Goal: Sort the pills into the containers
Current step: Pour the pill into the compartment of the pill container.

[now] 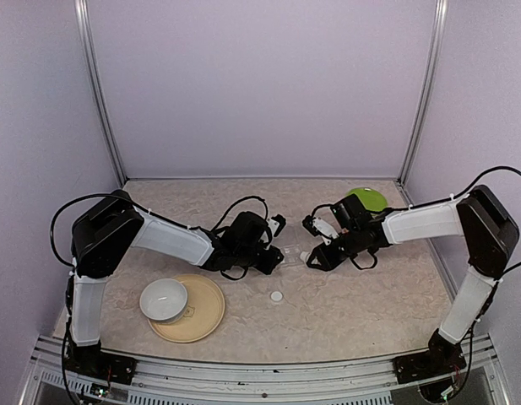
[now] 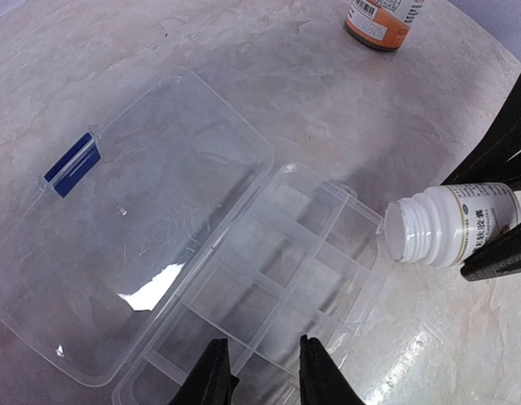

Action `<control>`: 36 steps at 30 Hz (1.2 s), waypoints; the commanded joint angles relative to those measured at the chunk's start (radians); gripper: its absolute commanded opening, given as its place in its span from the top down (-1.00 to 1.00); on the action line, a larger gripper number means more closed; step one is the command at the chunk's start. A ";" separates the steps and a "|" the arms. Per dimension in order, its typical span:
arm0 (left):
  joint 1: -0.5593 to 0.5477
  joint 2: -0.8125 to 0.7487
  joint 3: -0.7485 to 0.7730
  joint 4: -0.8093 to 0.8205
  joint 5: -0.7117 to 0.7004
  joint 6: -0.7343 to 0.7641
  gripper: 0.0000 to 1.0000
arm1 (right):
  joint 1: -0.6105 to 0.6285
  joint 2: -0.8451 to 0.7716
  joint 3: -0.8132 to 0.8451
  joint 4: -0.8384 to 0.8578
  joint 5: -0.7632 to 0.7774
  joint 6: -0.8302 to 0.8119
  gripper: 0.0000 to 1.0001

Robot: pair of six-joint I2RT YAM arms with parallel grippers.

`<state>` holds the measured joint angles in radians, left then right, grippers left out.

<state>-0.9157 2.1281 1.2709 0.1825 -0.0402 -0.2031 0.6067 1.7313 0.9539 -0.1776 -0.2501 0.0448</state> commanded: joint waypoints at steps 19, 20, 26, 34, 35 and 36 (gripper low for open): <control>0.003 0.046 0.008 -0.069 0.004 0.007 0.44 | 0.013 0.074 0.097 -0.149 0.021 -0.004 1.00; 0.003 0.046 0.007 -0.069 0.005 0.008 0.44 | 0.013 0.075 0.101 -0.155 0.020 -0.003 1.00; 0.003 0.046 0.009 -0.071 0.003 0.008 0.44 | 0.013 0.088 0.138 -0.202 0.025 -0.003 1.00; 0.003 0.048 0.010 -0.071 0.002 0.009 0.44 | 0.015 0.089 0.162 -0.232 0.037 -0.004 1.00; 0.003 0.050 0.010 -0.071 0.002 0.009 0.44 | 0.015 0.089 0.164 -0.235 0.038 -0.004 1.00; 0.003 0.050 0.010 -0.071 0.003 0.008 0.44 | 0.015 0.089 0.166 -0.238 0.040 -0.005 1.00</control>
<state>-0.9154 2.1342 1.2800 0.1787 -0.0414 -0.2005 0.6083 1.7992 1.0996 -0.3534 -0.2359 0.0448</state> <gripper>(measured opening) 0.280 0.314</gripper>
